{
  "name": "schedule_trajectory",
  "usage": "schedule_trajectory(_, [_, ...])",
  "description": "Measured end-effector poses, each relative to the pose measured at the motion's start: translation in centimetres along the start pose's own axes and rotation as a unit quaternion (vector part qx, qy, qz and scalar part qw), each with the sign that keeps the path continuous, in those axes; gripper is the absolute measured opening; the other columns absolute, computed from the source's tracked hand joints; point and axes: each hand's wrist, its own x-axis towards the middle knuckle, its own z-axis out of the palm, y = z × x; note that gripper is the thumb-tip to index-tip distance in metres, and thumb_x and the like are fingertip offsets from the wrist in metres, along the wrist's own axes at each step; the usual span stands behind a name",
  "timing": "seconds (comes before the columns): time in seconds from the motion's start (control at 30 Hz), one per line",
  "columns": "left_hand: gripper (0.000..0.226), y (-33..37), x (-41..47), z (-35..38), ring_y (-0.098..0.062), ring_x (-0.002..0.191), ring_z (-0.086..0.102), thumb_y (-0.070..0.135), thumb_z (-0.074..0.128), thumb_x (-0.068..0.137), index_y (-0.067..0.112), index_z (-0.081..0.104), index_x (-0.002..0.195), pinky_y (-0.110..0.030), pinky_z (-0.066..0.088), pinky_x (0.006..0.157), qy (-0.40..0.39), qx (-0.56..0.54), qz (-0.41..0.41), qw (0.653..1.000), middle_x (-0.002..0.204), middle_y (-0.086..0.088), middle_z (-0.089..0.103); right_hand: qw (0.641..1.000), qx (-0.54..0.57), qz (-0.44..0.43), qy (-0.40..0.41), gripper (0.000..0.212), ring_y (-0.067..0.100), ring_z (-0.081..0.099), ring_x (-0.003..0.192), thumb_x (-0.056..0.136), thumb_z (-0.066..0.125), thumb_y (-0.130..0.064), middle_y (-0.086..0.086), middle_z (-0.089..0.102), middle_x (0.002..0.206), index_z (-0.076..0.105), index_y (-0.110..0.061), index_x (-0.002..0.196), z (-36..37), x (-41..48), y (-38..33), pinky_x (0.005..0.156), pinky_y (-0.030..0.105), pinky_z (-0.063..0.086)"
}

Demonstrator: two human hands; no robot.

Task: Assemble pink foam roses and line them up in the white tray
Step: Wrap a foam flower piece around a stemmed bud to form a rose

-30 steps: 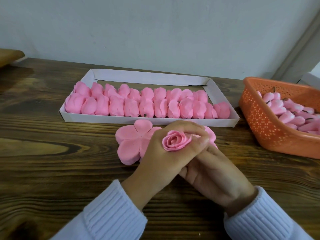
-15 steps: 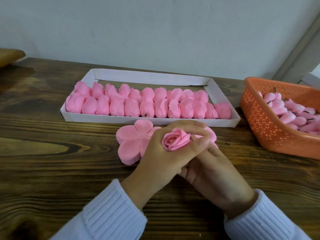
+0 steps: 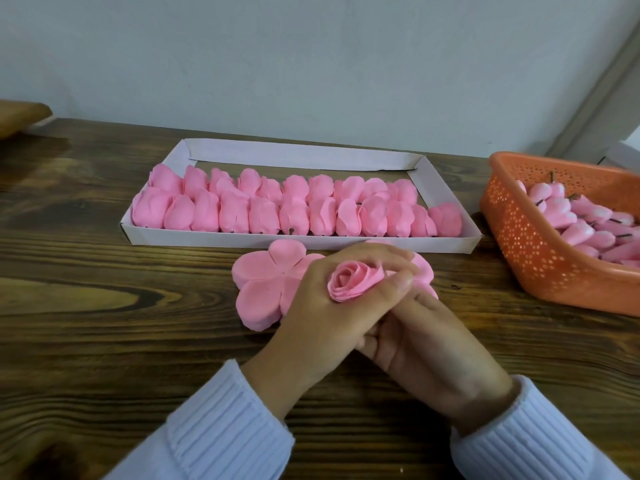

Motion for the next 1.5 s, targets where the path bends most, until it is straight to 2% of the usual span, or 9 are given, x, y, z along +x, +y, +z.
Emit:
schedule_trajectory(0.1, [0.015, -0.1, 0.0, 0.0, -0.007, 0.098, 0.068, 0.029, 0.066, 0.077, 0.024, 0.074, 0.088, -0.018, 0.051, 0.081, 0.015, 0.009, 0.006, 1.0, 0.098, 0.008, 0.074, 0.998, 0.033, -0.03, -0.042, 0.029, 0.024, 0.068, 0.102, 0.085, 0.06, -0.015, 0.018, 0.069, 0.111, 0.069, 0.002, 0.107, 0.1, -0.2, -0.2, 0.086, 0.034, 0.057])
schedule_trajectory(0.23, [0.011, -0.3, 0.1, -0.1, -0.008, 0.098, 0.068, 0.022, 0.067, 0.079, 0.022, 0.074, 0.087, -0.018, 0.051, 0.081, 0.016, 0.009, 0.014, 1.0, 0.097, 0.007, 0.074, 0.994, 0.076, -0.028, -0.073, 0.04, 0.027, 0.064, 0.109, 0.082, 0.06, -0.016, 0.021, 0.066, 0.117, 0.062, 0.004, 0.116, 0.3, -0.2, -0.4, 0.092, 0.037, 0.054])
schedule_trajectory(0.4, [0.011, -0.4, 0.0, 0.0, -0.007, 0.09, 0.07, 0.014, 0.065, 0.081, 0.02, 0.074, 0.083, -0.016, 0.052, 0.075, 0.016, 0.012, 0.004, 1.0, 0.09, 0.005, 0.075, 0.999, 0.015, 0.033, -0.041, 0.031, 0.021, 0.067, 0.093, 0.095, 0.05, -0.029, 0.017, 0.066, 0.109, 0.073, -0.011, 0.106, 0.2, -0.2, -0.3, 0.086, 0.035, 0.055])
schedule_trajectory(0.6, [0.005, 0.2, -0.1, 0.1, -0.006, 0.079, 0.07, 0.013, 0.073, 0.076, 0.017, 0.073, 0.079, -0.016, 0.052, 0.07, 0.008, 0.014, 0.038, 0.999, 0.08, 0.006, 0.073, 0.994, 0.054, 0.001, -0.094, 0.034, 0.022, 0.065, 0.11, 0.084, 0.062, -0.017, 0.013, 0.068, 0.116, 0.068, -0.003, 0.115, 0.2, -0.3, -0.3, 0.09, 0.034, 0.054])
schedule_trajectory(0.77, [0.016, -0.1, -0.2, 0.3, -0.004, 0.073, 0.069, 0.014, 0.073, 0.078, 0.03, 0.071, 0.074, -0.017, 0.053, 0.062, 0.117, 0.016, 0.004, 0.993, 0.072, 0.01, 0.071, 0.99, 0.069, 0.013, -0.121, 0.056, 0.028, 0.068, 0.097, 0.069, 0.081, -0.022, 0.014, 0.068, 0.107, 0.062, -0.01, 0.121, -0.2, 0.0, -0.4, 0.085, 0.044, 0.056])
schedule_trajectory(0.97, [0.015, -0.7, -0.2, 0.2, -0.004, 0.076, 0.067, 0.007, 0.073, 0.075, 0.02, 0.07, 0.083, -0.018, 0.052, 0.066, 0.093, 0.168, 0.089, 0.977, 0.079, 0.013, 0.069, 0.998, 0.007, -0.043, -0.055, 0.088, 0.027, 0.067, 0.099, 0.062, 0.085, -0.044, 0.017, 0.064, 0.116, 0.048, -0.007, 0.132, 0.1, -0.3, -0.4, 0.078, 0.043, 0.057])
schedule_trajectory(1.13, [0.019, -0.9, -0.2, 0.5, -0.002, 0.079, 0.058, 0.008, 0.072, 0.069, 0.014, 0.071, 0.088, -0.032, 0.047, 0.071, 0.068, 0.367, 0.185, 0.909, 0.08, 0.022, 0.055, 0.984, -0.125, -0.129, 0.016, 0.063, 0.022, 0.066, 0.108, 0.066, 0.077, -0.029, 0.006, 0.069, 0.115, 0.056, -0.021, 0.125, 0.3, -0.7, 0.1, 0.083, 0.028, 0.053])
schedule_trajectory(1.37, [0.014, -1.0, -0.3, 0.8, -0.002, 0.086, 0.056, 0.015, 0.069, 0.08, 0.021, 0.068, 0.093, -0.034, 0.046, 0.075, 0.067, 0.338, 0.186, 0.92, 0.096, 0.014, 0.06, 0.982, -0.131, -0.135, 0.016, 0.044, 0.03, 0.065, 0.107, 0.074, 0.074, -0.028, 0.016, 0.069, 0.112, 0.063, -0.013, 0.114, 0.7, -0.7, 0.1, 0.087, 0.033, 0.054])
schedule_trajectory(1.5, [0.009, -0.3, -0.4, 0.6, -0.01, 0.076, 0.067, 0.025, 0.066, 0.083, 0.023, 0.068, 0.092, -0.039, 0.056, 0.073, 0.083, 0.184, 0.127, 0.971, 0.082, 0.006, 0.07, 0.999, 0.017, -0.031, -0.011, 0.064, 0.028, 0.064, 0.103, 0.084, 0.048, -0.062, 0.016, 0.064, 0.113, 0.064, -0.009, 0.116, 1.3, -0.4, -0.4, 0.082, 0.036, 0.056])
